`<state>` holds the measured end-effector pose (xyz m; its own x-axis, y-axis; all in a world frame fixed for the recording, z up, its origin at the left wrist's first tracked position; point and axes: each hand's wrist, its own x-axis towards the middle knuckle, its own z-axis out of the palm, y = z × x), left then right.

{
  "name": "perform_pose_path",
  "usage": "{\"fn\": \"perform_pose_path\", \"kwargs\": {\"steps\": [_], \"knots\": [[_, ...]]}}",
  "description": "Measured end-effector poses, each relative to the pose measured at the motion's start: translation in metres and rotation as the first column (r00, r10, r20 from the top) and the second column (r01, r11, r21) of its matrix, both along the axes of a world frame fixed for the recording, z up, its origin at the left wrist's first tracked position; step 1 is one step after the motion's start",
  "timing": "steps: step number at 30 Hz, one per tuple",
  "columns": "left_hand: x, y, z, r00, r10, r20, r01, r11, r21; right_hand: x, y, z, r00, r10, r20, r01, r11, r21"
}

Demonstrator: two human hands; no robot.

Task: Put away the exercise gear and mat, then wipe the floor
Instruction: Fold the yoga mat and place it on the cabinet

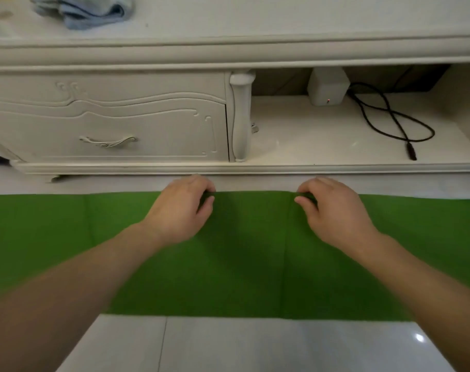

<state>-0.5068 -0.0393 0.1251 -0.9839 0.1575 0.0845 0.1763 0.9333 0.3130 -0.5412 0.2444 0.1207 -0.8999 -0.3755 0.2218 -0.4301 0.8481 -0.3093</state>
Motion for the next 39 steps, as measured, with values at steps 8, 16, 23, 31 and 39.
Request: {"fn": "perform_pose_path", "kwargs": {"steps": [8,16,23,31,39], "knots": [[-0.044,-0.004,-0.051,0.998,0.034,-0.06,-0.033,0.999,0.017,-0.047,-0.007,-0.048,0.994,0.042,-0.1,-0.038,0.998,0.044],[-0.039,-0.01,-0.093,0.997,0.049,0.067,-0.048,0.999,-0.027,-0.039,-0.014,-0.094,1.0,0.024,0.01,-0.025,0.993,0.118],[0.005,0.006,-0.148,0.919,-0.086,0.385,0.163,0.972,-0.171,0.009,-0.004,-0.156,0.953,-0.004,0.304,-0.076,0.965,0.25],[0.031,0.011,-0.189,0.854,-0.052,0.517,0.18,0.963,-0.201,0.023,0.005,-0.187,0.928,0.025,0.372,-0.146,0.943,0.3],[0.034,0.009,-0.196,0.872,-0.043,0.487,0.149,0.972,-0.18,0.024,0.012,-0.197,0.921,0.043,0.387,-0.152,0.955,0.256]]}}
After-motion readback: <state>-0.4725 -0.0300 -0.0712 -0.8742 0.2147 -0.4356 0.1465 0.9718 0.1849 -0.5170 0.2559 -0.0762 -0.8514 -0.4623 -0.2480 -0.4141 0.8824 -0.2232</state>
